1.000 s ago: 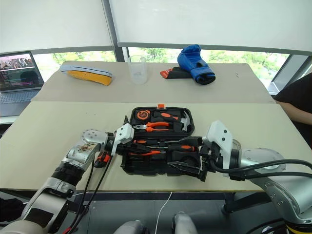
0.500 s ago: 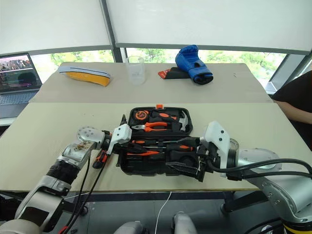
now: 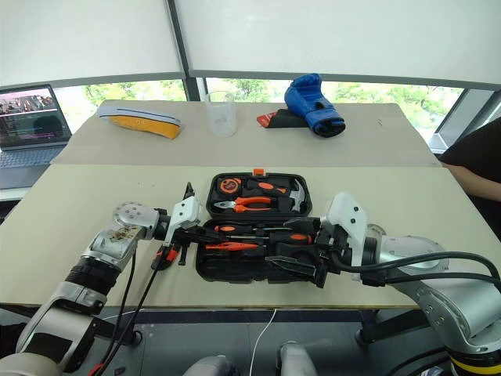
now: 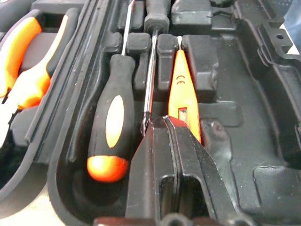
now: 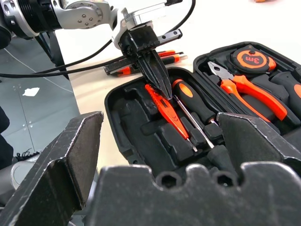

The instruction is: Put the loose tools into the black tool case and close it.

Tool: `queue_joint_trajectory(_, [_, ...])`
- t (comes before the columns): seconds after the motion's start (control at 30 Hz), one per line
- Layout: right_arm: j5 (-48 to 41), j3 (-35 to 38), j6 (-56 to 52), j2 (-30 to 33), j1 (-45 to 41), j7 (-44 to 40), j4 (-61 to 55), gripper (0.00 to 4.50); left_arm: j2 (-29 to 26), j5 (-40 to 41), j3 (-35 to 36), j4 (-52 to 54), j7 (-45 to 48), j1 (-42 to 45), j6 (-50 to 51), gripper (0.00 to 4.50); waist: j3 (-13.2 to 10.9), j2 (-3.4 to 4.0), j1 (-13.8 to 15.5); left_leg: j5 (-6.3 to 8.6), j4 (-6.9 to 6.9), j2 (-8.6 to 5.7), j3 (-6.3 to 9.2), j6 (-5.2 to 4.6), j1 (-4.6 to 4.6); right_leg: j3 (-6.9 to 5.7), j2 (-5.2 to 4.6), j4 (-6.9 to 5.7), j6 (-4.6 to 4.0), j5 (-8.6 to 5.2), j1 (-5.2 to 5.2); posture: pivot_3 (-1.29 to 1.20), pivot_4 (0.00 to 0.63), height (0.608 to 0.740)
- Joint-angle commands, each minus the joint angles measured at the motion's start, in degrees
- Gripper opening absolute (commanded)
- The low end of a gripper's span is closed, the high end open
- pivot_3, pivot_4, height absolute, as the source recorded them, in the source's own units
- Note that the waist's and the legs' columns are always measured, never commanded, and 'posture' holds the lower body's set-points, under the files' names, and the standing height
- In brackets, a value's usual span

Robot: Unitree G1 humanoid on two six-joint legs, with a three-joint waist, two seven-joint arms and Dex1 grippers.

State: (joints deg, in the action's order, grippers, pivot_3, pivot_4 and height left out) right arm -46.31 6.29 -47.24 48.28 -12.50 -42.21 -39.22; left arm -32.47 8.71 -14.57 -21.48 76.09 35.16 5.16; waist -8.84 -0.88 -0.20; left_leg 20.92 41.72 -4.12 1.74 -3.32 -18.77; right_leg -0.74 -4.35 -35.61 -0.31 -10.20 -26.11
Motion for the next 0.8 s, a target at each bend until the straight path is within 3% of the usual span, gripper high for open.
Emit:
queue_joint_trajectory(0.03, [-0.01,0.83,1.76,0.16,-0.54,-0.76,-0.88,4.50,-1.39,-3.63,-2.86,-1.38,-0.09,-4.50,0.55,0.03,0.02,0.04,-0.03,0.00,-0.02,0.00,0.00,0.00,0.00,0.00,0.00,0.02,0.00,0.00,0.00,0.00,0.150,0.731])
queue_joint_trajectory(0.27, [0.27,1.05,1.80,0.23,-0.26,-1.16,-0.79,4.50,-1.99,-3.01,-1.88,0.85,-0.34,-4.41,1.66,0.03,0.04,0.07,-0.11,0.00,-0.09,0.01,0.00,0.00,-0.01,-0.01,0.01,0.15,0.00,0.00,0.01,0.00,0.150,0.731])
queue_joint_trajectory(0.63, [0.07,1.03,1.63,-0.02,0.77,-0.76,-1.39,4.50,-3.21,-6.95,-4.56,-1.45,-1.43,-7.22,-5.19,0.03,0.40,0.44,-0.30,0.00,-0.44,0.02,-0.02,0.00,0.14,-0.02,0.00,0.43,0.00,0.00,0.10,0.00,0.150,0.731])
queue_joint_trajectory(0.8, [0.11,0.89,1.68,-0.11,0.44,-0.92,-0.76,4.50,-2.59,-2.11,-0.41,1.38,-2.04,-6.54,-2.50,0.03,0.43,0.45,-0.06,0.00,-0.66,0.02,-0.02,-0.01,0.42,-0.02,0.00,0.58,0.01,0.00,0.41,0.00,0.150,0.731])
